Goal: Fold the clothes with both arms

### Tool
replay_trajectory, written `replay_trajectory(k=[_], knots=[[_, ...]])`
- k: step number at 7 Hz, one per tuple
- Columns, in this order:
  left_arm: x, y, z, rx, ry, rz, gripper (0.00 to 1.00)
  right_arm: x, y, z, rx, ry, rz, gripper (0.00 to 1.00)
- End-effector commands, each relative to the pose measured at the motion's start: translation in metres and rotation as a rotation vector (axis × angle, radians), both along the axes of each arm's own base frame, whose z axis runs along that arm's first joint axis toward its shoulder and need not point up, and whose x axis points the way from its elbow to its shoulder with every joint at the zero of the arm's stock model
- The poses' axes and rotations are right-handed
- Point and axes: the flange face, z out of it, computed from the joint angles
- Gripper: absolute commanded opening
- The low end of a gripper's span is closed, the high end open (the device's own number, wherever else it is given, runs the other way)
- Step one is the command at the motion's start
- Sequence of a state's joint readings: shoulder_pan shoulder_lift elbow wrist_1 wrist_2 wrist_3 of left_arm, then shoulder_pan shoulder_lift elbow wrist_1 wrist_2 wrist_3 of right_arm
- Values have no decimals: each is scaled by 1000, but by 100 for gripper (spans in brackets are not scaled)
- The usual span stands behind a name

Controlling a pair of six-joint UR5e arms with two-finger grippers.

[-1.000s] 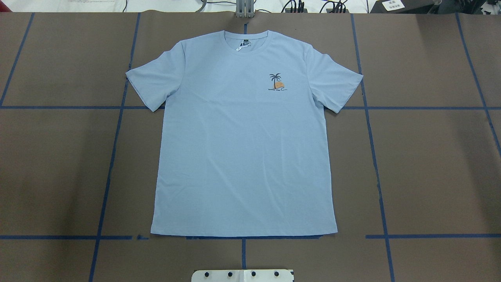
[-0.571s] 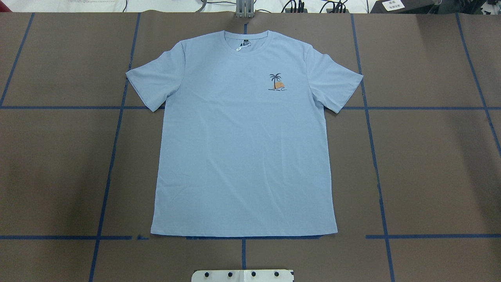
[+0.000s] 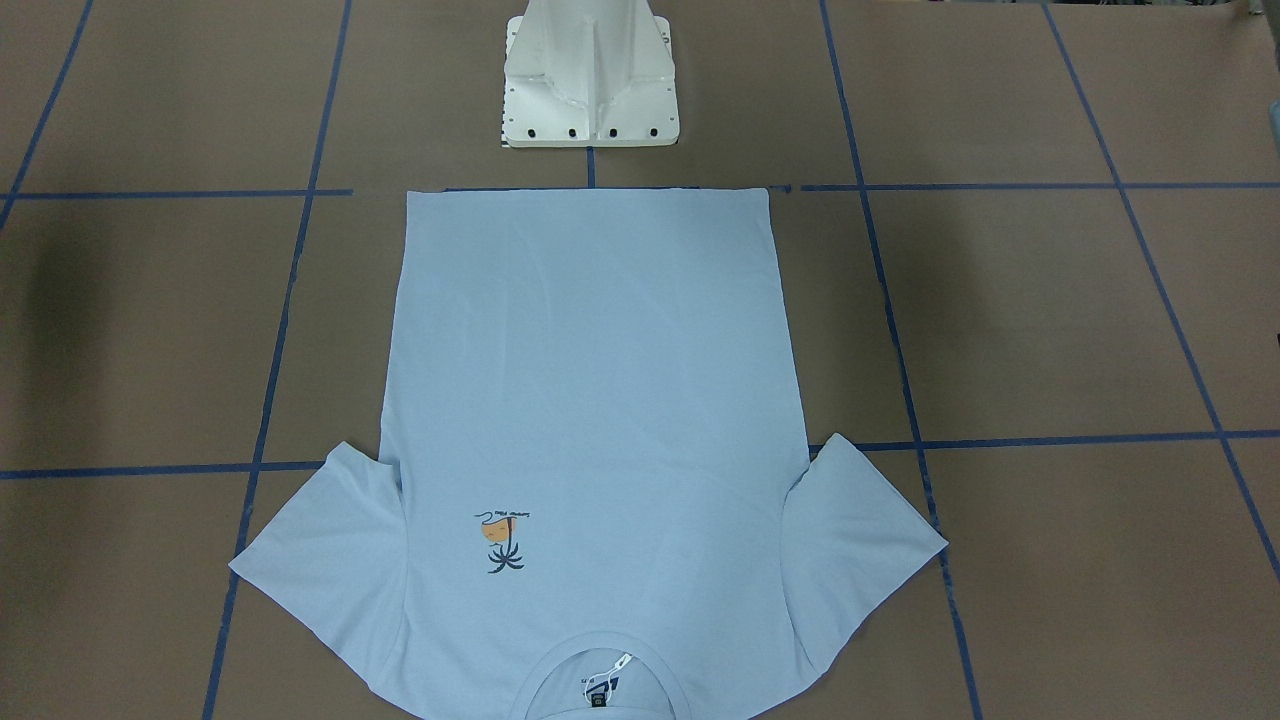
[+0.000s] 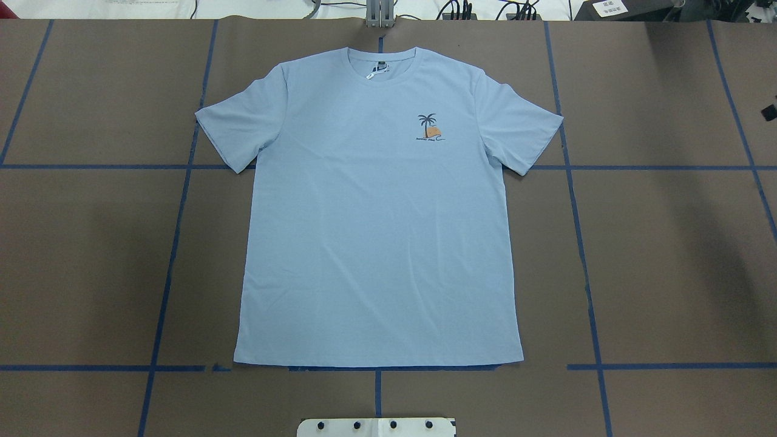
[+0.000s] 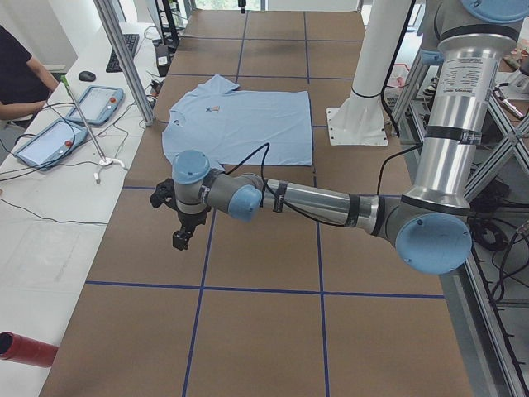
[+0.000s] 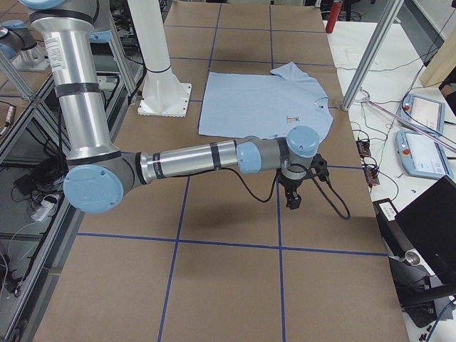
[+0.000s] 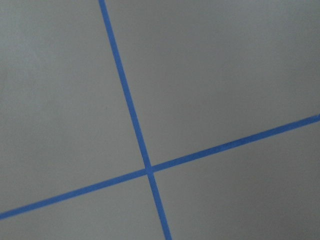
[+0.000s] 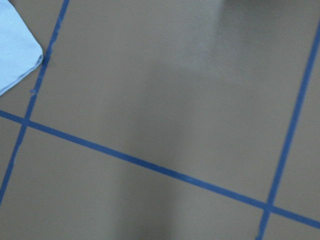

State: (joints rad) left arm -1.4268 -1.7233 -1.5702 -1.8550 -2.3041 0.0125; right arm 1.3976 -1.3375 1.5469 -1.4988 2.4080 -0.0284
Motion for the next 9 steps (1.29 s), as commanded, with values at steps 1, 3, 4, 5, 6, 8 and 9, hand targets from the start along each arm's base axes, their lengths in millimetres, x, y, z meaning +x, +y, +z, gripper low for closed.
replay_trajectory(k=[1, 3, 4, 5, 6, 8, 9], knots=[[19, -23, -42, 115, 48, -24, 100, -105, -64, -29, 14, -52, 47, 100], [22, -33, -48, 58, 99, -111, 100, -168, -82, -62, 15, -97, 159, 100], [26, -33, -49, 87, 107, -112, 100, -213, -87, -86, 41, -77, 196, 100], [29, -33, -48, 87, 112, -113, 100, -253, -92, -110, 35, -79, 217, 100], [29, -33, -47, 96, 115, -114, 100, -281, -86, -112, 54, -76, 207, 99], [29, -33, -46, 88, 141, -148, 100, -287, -87, -61, 74, -74, 215, 99], [30, -33, -47, 87, 148, -149, 100, -287, -88, -61, 72, -71, 216, 99]])
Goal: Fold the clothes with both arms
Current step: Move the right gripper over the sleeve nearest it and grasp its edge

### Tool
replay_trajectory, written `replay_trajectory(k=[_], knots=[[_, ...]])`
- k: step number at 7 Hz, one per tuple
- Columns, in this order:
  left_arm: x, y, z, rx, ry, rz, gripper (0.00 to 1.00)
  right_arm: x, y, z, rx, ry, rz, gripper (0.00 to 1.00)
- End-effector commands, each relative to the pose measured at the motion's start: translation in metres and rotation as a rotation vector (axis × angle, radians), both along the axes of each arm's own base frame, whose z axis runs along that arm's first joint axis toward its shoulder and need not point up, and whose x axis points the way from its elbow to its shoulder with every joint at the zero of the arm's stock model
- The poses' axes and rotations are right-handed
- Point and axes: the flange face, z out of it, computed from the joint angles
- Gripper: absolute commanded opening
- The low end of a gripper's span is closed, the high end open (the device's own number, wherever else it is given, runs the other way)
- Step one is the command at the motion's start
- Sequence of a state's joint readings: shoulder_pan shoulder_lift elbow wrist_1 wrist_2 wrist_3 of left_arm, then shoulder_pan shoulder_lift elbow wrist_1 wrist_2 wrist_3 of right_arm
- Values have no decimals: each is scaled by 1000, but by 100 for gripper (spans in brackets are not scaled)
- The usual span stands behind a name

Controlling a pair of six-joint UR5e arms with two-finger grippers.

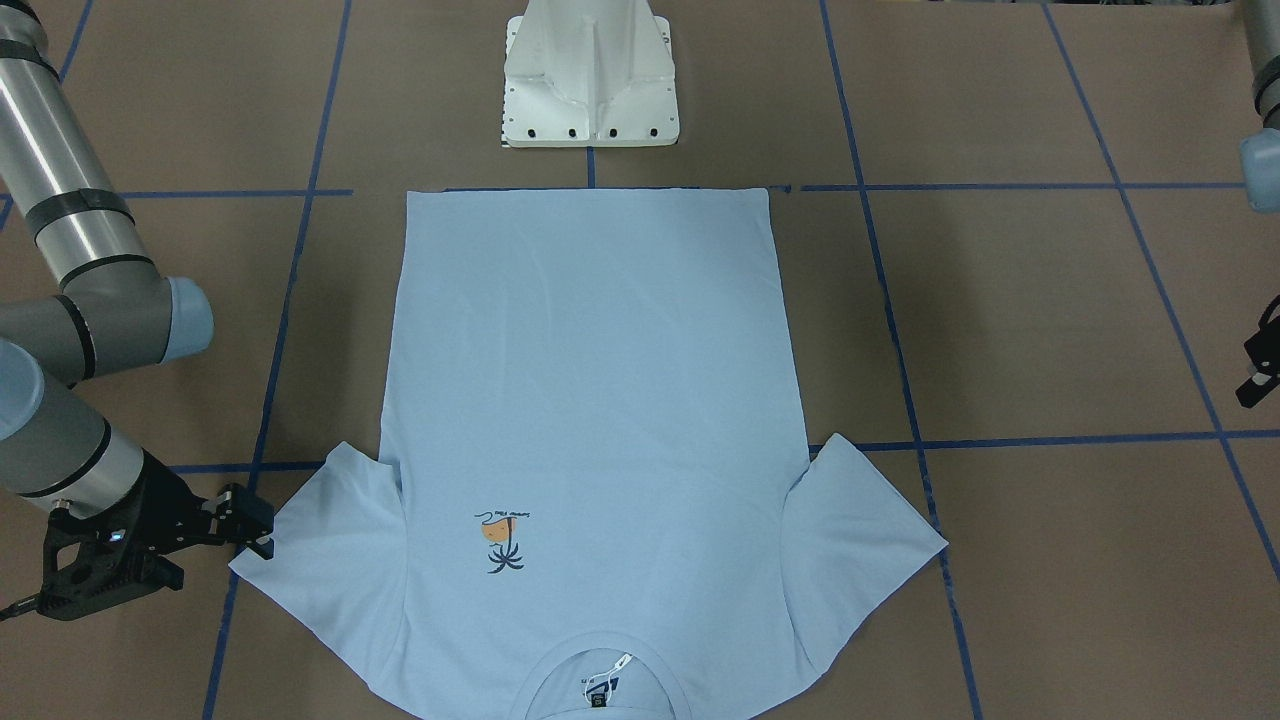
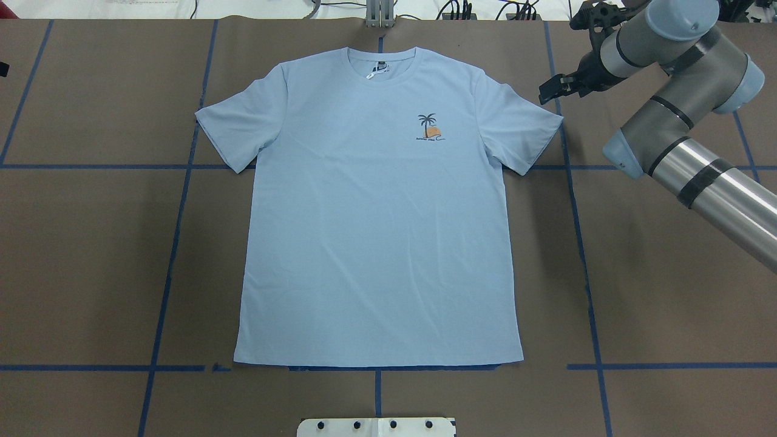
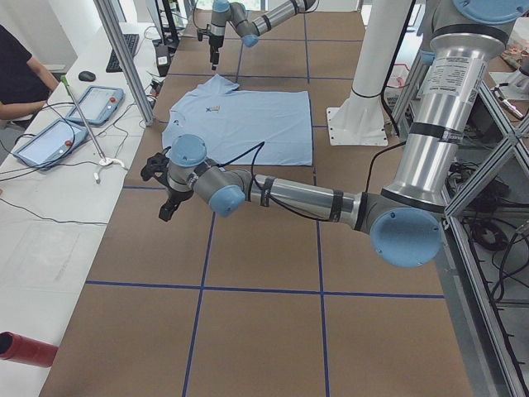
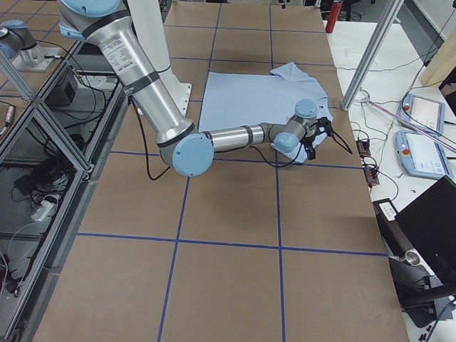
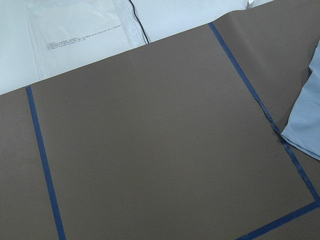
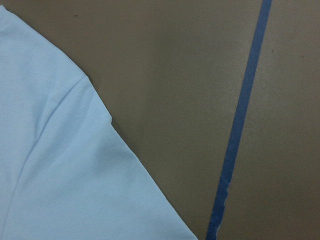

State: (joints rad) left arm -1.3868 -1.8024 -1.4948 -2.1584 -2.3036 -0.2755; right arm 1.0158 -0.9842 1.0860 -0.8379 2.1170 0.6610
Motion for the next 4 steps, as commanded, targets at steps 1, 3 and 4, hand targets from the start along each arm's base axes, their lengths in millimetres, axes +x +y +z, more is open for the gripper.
replay_trajectory(k=[1, 3, 4], knots=[[0, 1, 0, -7, 15, -9, 100, -11, 3, 18, -18, 16, -9, 98], [0, 2, 3, -11, 13, -9, 100, -28, 11, 25, -53, 42, -33, 89], [0, 3, 4, -11, 12, -8, 100, -32, 13, 26, -57, 45, -39, 83]])
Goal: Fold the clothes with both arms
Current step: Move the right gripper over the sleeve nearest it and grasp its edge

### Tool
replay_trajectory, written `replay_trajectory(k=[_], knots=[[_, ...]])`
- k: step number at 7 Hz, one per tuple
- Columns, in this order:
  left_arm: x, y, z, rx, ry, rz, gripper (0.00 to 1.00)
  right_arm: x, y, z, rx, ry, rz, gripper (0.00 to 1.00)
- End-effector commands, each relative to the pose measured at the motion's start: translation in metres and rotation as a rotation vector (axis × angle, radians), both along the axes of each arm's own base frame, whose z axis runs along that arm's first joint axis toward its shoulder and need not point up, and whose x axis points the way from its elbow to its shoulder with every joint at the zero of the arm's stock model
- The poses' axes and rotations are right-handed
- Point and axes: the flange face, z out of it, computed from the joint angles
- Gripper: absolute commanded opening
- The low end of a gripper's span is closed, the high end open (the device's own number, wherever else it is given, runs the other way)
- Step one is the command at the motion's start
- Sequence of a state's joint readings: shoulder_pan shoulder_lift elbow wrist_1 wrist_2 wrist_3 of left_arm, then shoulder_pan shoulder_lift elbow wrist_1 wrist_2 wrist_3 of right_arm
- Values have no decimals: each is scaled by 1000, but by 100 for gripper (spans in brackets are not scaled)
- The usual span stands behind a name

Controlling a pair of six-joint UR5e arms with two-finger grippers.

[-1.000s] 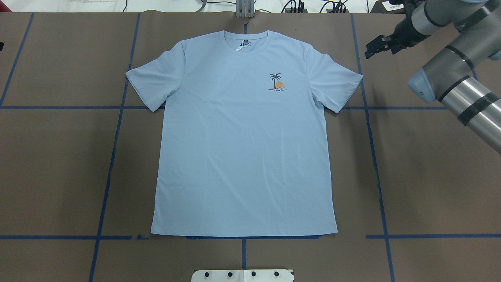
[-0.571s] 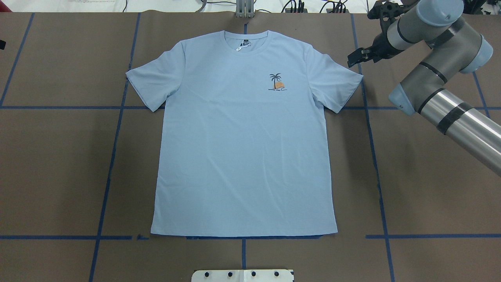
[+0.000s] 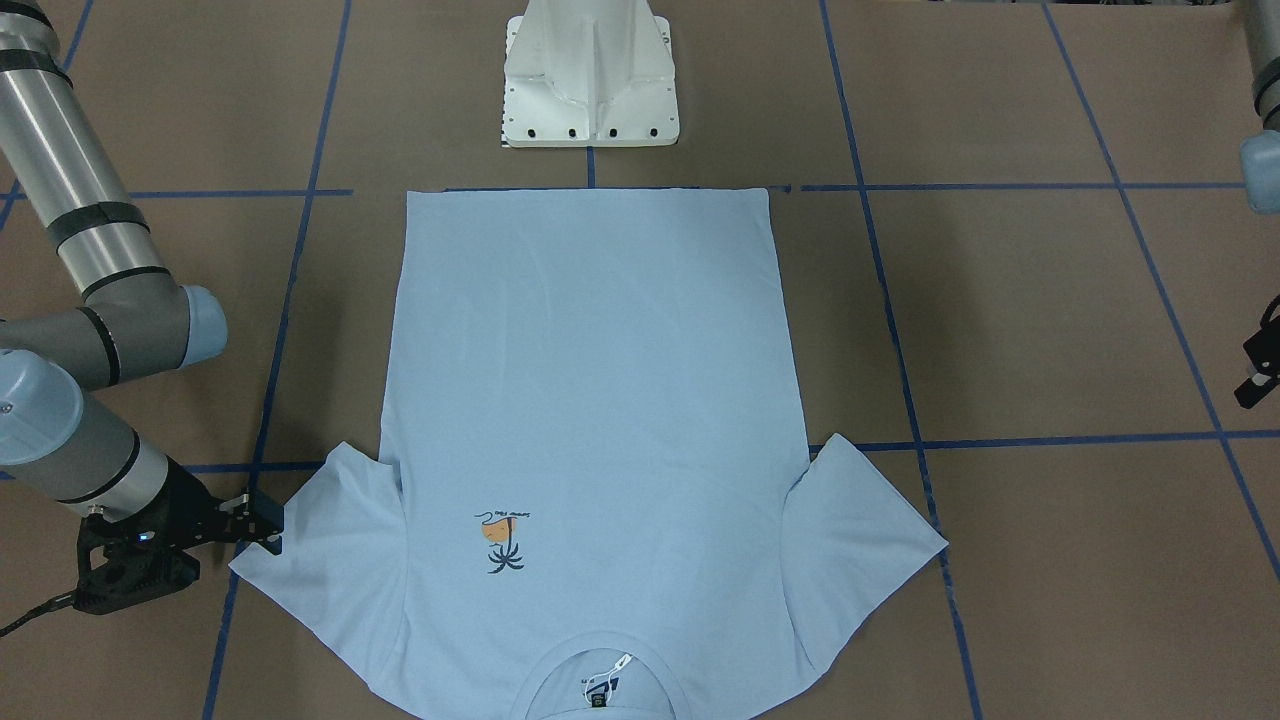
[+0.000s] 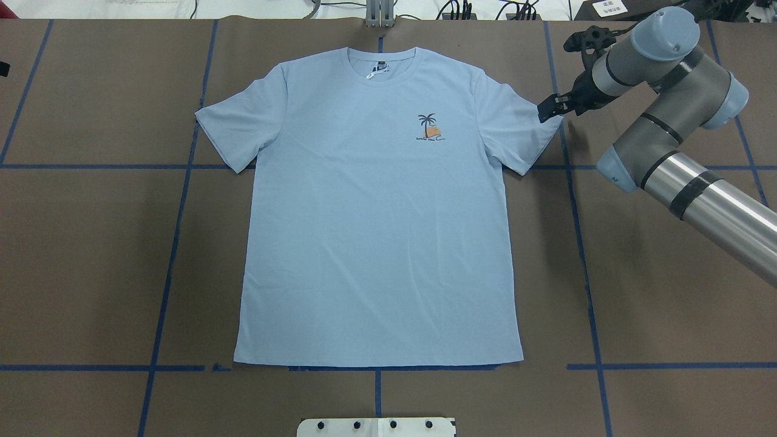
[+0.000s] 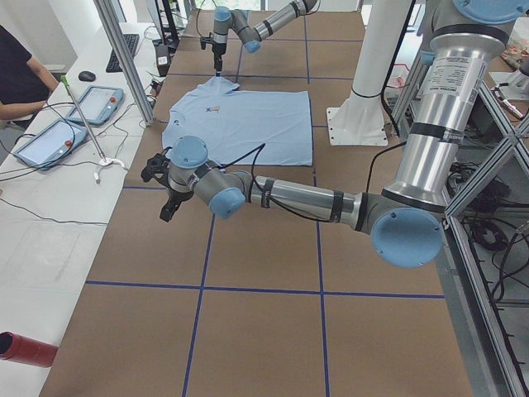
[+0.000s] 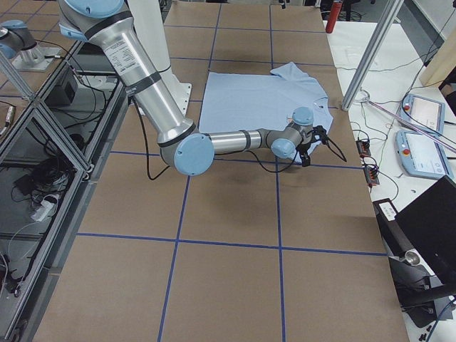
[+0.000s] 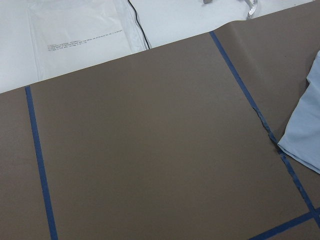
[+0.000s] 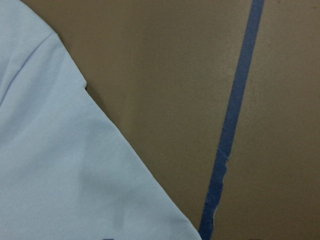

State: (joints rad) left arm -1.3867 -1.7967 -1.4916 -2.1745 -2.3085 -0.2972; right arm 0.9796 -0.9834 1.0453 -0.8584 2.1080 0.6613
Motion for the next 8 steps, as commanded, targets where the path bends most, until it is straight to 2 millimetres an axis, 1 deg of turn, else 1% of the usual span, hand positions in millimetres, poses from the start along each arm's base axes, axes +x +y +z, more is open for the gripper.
replay_trajectory(k=[1, 3, 4, 6, 7, 8], knots=[[0, 2, 1, -1, 1, 1, 100, -10, 5, 6, -15, 10, -15, 77], [0, 2, 4, -3, -2, 3, 100, -11, 5, 8, -25, 20, -18, 60], [-1, 2, 4, -3, -2, 2, 100, -12, 5, 6, -21, 18, -19, 46], [-1, 2, 3, -1, 0, 1, 100, -11, 3, 4, -18, 17, -18, 7], [-1, 3, 2, -3, 1, 1, 100, -12, 2, -2, -10, 13, -19, 0], [-1, 3, 2, -3, 1, 1, 99, -13, 1, -8, -3, 6, -19, 0]])
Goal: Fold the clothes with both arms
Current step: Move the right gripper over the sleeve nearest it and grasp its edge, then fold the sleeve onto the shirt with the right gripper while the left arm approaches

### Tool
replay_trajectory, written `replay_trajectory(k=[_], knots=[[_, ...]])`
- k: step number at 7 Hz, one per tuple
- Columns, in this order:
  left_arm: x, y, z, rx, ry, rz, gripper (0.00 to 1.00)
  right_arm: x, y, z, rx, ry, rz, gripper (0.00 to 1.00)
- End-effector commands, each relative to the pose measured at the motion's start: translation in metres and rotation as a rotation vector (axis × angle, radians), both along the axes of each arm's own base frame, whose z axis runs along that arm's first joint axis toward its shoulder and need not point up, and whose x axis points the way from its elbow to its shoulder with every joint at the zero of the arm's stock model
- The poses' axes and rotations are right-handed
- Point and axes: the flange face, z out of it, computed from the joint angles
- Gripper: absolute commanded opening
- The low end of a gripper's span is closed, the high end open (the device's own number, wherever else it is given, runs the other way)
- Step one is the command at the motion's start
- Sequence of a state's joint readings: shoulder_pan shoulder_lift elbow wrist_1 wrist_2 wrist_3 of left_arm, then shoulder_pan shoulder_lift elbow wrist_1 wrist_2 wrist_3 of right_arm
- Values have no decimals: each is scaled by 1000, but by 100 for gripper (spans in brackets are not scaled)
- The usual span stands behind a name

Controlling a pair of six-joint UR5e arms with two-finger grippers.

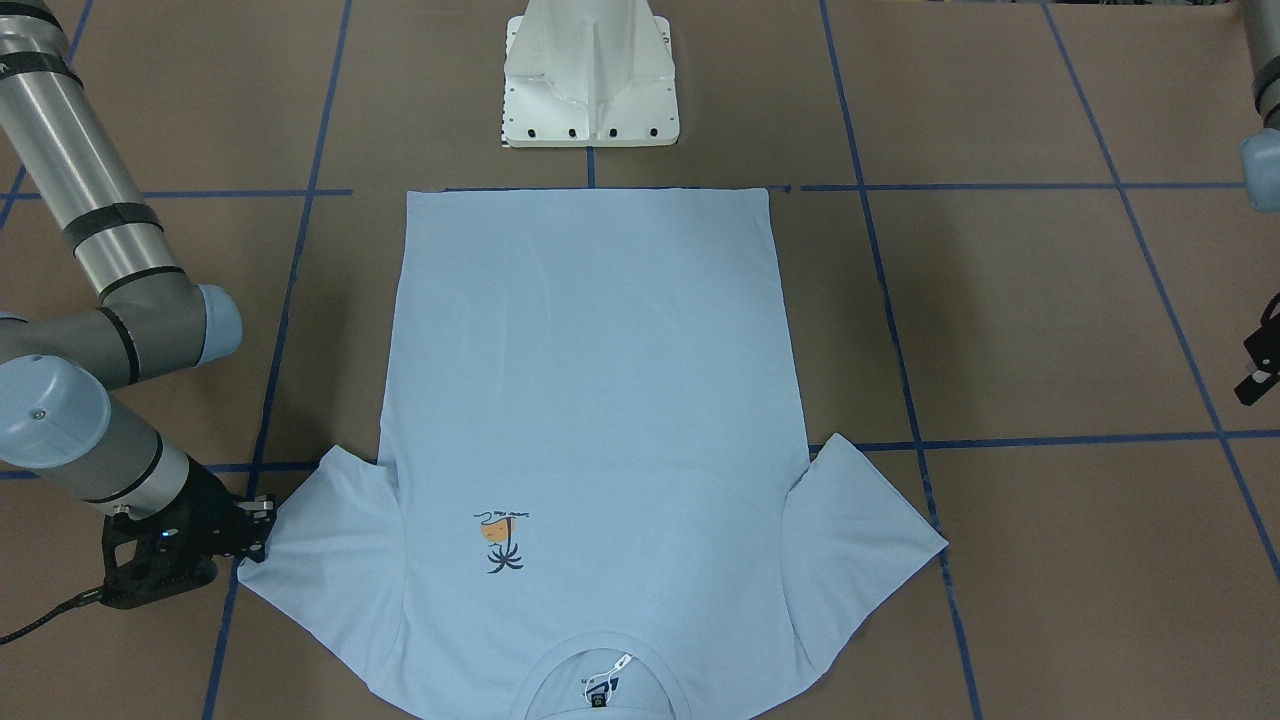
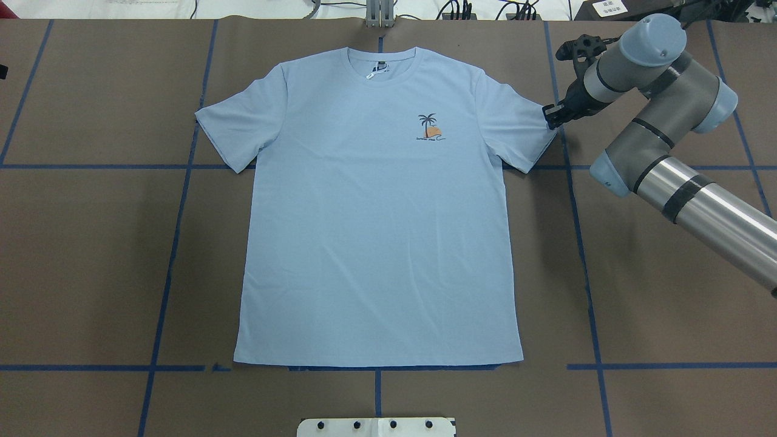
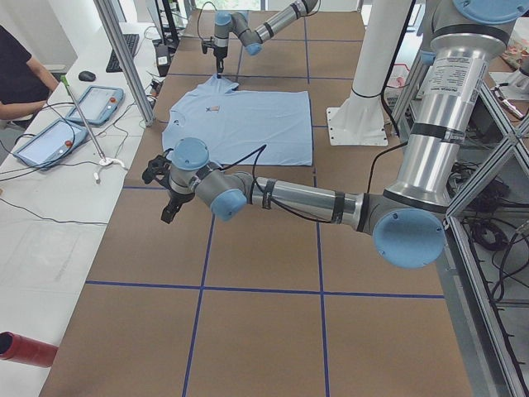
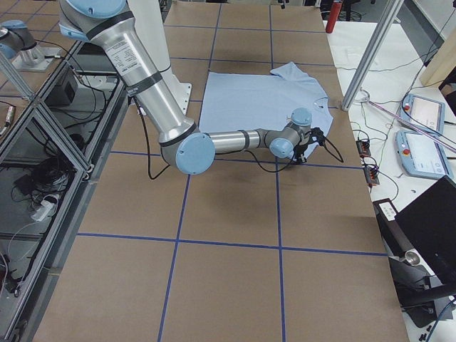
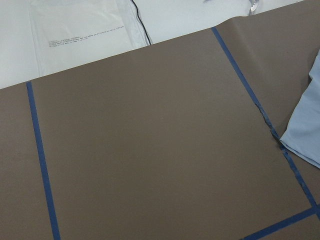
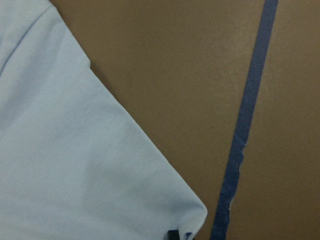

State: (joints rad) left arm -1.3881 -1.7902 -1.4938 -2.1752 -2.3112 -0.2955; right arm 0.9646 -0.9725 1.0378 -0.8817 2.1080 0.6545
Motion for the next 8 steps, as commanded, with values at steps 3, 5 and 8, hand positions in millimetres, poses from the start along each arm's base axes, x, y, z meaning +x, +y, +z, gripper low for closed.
replay_trajectory(k=[3, 5, 8], knots=[[2, 3, 0, -10, 30, 28, 99, -28, 29, -89, 126, -120, -62, 0], [2, 3, -1, -8, 29, 29, 99, -116, 11, -175, 155, -64, 16, 0], [3, 0, -5, -5, 33, 26, 99, -160, -34, -219, 151, 7, 71, 99]])
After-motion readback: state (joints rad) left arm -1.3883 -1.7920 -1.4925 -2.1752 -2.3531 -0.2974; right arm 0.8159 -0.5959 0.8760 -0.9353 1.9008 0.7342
